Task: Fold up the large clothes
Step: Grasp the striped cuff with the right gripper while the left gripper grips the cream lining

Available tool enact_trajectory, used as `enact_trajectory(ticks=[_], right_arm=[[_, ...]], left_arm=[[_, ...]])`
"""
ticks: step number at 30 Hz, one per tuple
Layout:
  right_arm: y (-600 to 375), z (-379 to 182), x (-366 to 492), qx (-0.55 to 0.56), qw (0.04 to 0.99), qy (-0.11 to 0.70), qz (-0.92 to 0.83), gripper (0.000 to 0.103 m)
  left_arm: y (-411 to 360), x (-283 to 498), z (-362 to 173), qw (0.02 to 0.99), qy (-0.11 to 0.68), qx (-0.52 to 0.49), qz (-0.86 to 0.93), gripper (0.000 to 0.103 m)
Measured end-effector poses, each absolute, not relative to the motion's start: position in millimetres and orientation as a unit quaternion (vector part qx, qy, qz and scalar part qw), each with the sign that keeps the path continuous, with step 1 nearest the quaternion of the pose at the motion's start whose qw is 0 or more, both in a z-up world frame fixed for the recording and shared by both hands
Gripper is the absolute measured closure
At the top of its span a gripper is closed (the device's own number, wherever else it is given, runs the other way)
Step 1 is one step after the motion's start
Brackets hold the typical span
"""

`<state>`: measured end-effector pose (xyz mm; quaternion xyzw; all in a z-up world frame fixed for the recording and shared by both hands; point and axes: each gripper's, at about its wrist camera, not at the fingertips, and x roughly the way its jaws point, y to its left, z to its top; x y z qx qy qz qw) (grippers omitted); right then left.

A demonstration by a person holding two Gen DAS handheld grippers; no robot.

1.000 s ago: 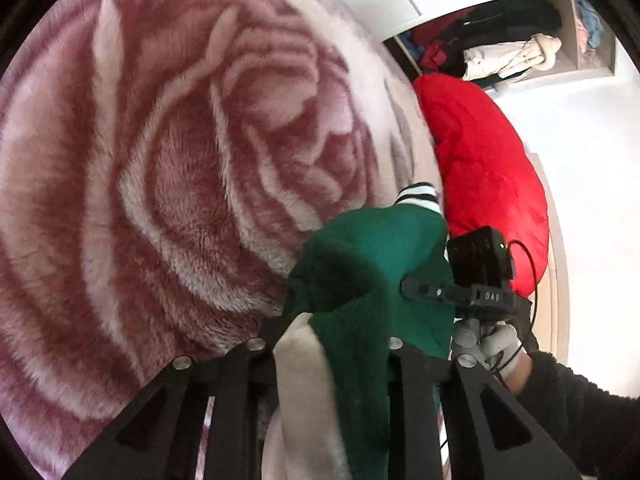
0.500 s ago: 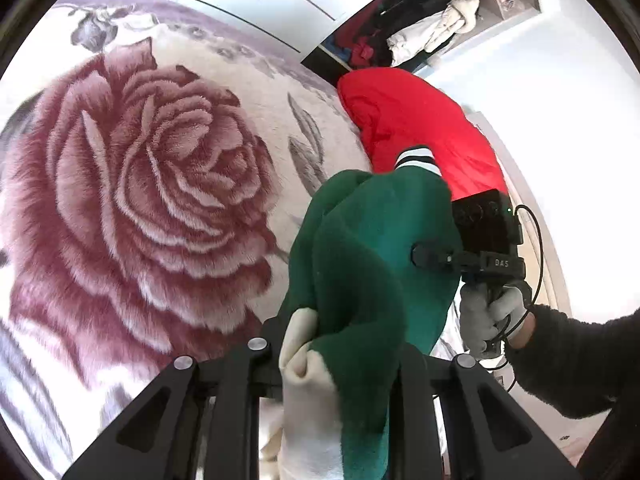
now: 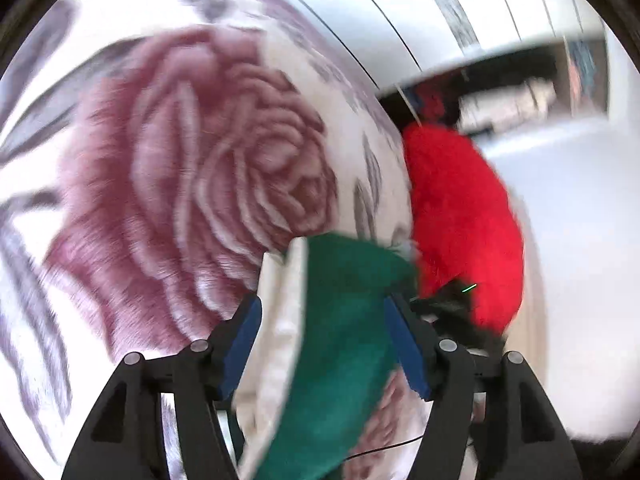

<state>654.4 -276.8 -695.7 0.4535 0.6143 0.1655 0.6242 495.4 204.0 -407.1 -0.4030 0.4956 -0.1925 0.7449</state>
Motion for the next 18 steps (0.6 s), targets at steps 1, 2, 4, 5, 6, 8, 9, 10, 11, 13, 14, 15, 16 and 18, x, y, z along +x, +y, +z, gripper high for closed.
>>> enact_trajectory(ticks=[1, 2, 4, 5, 6, 8, 9, 10, 11, 13, 14, 15, 16, 18], right_arm=[[-283.0, -717.3, 660.7, 0.463, 0.607, 0.628, 0.154, 0.055], [-285.2, -728.5, 663.4, 0.46, 0.601, 0.635, 0.154, 0.045], [-284.3, -746.1, 665.3, 0.45, 0.591, 0.647, 0.174, 0.015], [-289.0, -756.3, 669.7, 0.453, 0.582, 0.649, 0.187, 0.014], [-288.8, -761.7, 672.2, 0.461, 0.574, 0.647, 0.196, 0.013], [-284.4, -768.7, 683.1, 0.469, 0.564, 0.642, 0.221, 0.013], [-278.5, -770.2, 686.5, 0.464, 0.564, 0.643, 0.23, 0.013], [-272.9, -772.5, 694.2, 0.459, 0.564, 0.642, 0.242, 0.013], [-267.0, -774.7, 698.8, 0.458, 0.561, 0.643, 0.249, 0.013], [-259.8, -779.3, 711.1, 0.468, 0.557, 0.638, 0.251, 0.013], [-256.1, -781.9, 716.9, 0.471, 0.557, 0.636, 0.252, 0.013], [-251.3, -785.1, 722.5, 0.469, 0.555, 0.639, 0.252, 0.013], [-245.9, -787.2, 728.5, 0.463, 0.556, 0.645, 0.245, 0.012], [-243.2, -783.5, 731.4, 0.465, 0.567, 0.64, 0.231, 0.012]], left_arm=[[208.6, 483.9, -408.8, 0.741, 0.493, -0.413, -0.192, 0.038], [211.3, 465.0, -410.4, 0.741, 0.493, -0.416, -0.187, 0.031], [209.8, 418.9, -418.8, 0.736, 0.503, -0.419, -0.174, 0.025], [207.1, 394.3, -426.5, 0.727, 0.512, -0.425, -0.167, 0.025], [201.5, 354.2, -439.7, 0.712, 0.53, -0.435, -0.153, 0.025], [191.9, 293.0, -459.3, 0.687, 0.555, -0.455, -0.119, 0.025], [185.2, 246.8, -472.2, 0.667, 0.565, -0.477, -0.091, 0.025], [181.2, 215.7, -480.0, 0.652, 0.561, -0.505, -0.075, 0.025], [176.7, 178.7, -487.3, 0.634, 0.55, -0.541, -0.053, 0.025], [170.1, 119.7, -497.2, 0.604, 0.502, -0.619, -0.013, 0.025], [167.4, 92.4, -501.9, 0.589, 0.459, -0.664, 0.009, 0.025], [165.1, 73.9, -505.0, 0.585, 0.42, -0.693, 0.03, 0.025], [160.9, 53.8, -506.6, 0.582, 0.369, -0.722, 0.061, 0.025], [149.3, 40.8, -507.4, 0.579, 0.323, -0.744, 0.081, 0.024]])
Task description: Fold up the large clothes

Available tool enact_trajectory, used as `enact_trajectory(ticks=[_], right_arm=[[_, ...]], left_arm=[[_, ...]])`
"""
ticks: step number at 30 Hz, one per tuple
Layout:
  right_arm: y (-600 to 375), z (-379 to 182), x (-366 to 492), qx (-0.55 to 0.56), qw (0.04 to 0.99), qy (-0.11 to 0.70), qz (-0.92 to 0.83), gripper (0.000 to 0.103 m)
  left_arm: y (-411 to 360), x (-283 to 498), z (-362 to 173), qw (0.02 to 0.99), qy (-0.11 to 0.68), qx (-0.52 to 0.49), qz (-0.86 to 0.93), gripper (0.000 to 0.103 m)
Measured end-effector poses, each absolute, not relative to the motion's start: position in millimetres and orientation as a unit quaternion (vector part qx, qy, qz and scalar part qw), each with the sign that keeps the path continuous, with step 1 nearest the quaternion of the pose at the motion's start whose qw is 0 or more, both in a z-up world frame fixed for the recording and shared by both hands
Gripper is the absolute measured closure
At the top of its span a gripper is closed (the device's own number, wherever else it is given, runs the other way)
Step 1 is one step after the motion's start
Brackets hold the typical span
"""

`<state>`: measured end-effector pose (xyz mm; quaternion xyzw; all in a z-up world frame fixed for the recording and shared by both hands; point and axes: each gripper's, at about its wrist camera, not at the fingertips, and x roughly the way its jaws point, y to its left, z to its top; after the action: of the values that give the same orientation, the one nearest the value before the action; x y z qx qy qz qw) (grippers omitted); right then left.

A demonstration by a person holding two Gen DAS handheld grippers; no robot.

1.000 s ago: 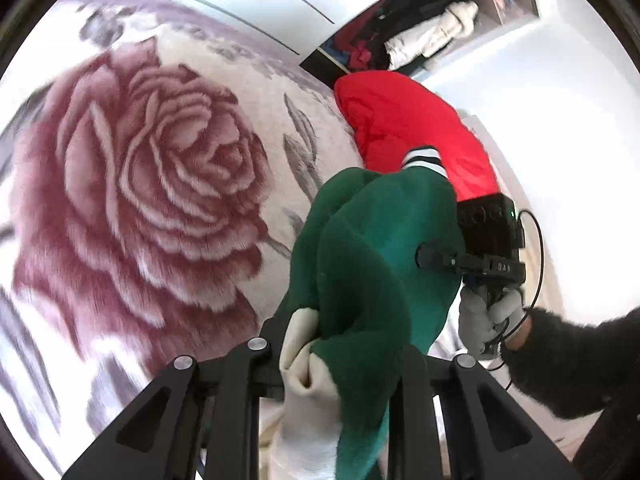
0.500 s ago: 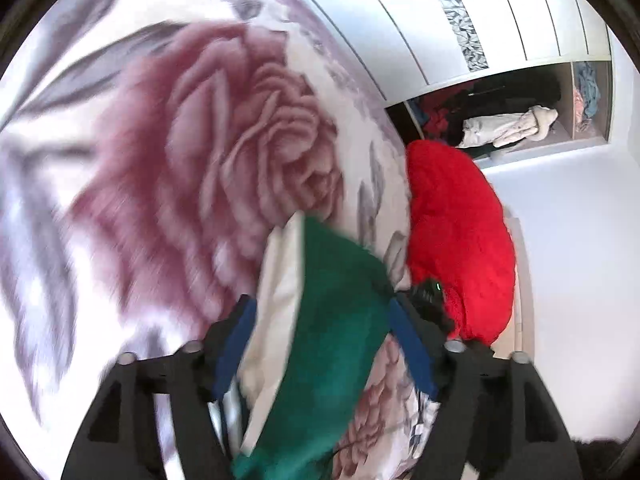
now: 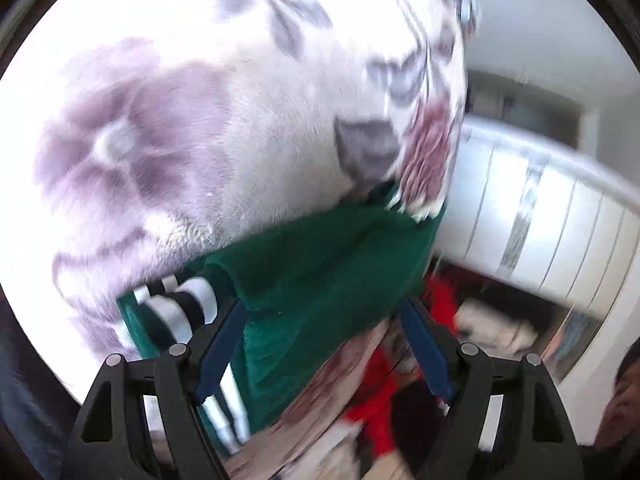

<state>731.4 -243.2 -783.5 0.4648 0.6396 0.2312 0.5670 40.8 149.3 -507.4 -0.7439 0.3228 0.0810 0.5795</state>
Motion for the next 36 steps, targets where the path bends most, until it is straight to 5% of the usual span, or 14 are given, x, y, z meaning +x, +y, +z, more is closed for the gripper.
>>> enact_trajectory(ticks=[11, 18, 26, 27, 29, 31, 36], right_arm=[[-226.0, -692.7, 588.8, 0.299, 0.626, 0.686, 0.219, 0.012], [-182.1, -785.1, 405.3, 0.348, 0.43, 0.804, 0.22, 0.012], [-129.7, -821.5, 370.3, 0.476, 0.415, 0.752, 0.189, 0.012], [-129.6, -821.9, 367.1, 0.484, 0.416, 0.749, 0.18, 0.014], [-141.5, -819.6, 368.6, 0.47, 0.428, 0.754, 0.167, 0.022], [-177.0, -803.6, 350.5, 0.454, 0.449, 0.754, 0.153, 0.022], [-207.9, -755.5, 363.3, 0.428, 0.514, 0.735, 0.113, 0.022]], left_arm=[[128.2, 85.4, -465.1, 0.664, 0.519, -0.53, 0.095, 0.024], [138.6, 121.2, -533.2, 0.658, 0.646, -0.386, -0.005, 0.024], [112.7, 171.0, -562.0, 0.658, 0.647, -0.365, -0.125, 0.026], [107.8, 174.2, -559.0, 0.663, 0.647, -0.352, -0.131, 0.03], [108.9, 175.0, -558.6, 0.666, 0.65, -0.342, -0.131, 0.059], [117.7, 170.8, -561.0, 0.661, 0.649, -0.354, -0.129, 0.071], [124.3, 171.6, -569.7, 0.648, 0.65, -0.369, -0.148, 0.076]])
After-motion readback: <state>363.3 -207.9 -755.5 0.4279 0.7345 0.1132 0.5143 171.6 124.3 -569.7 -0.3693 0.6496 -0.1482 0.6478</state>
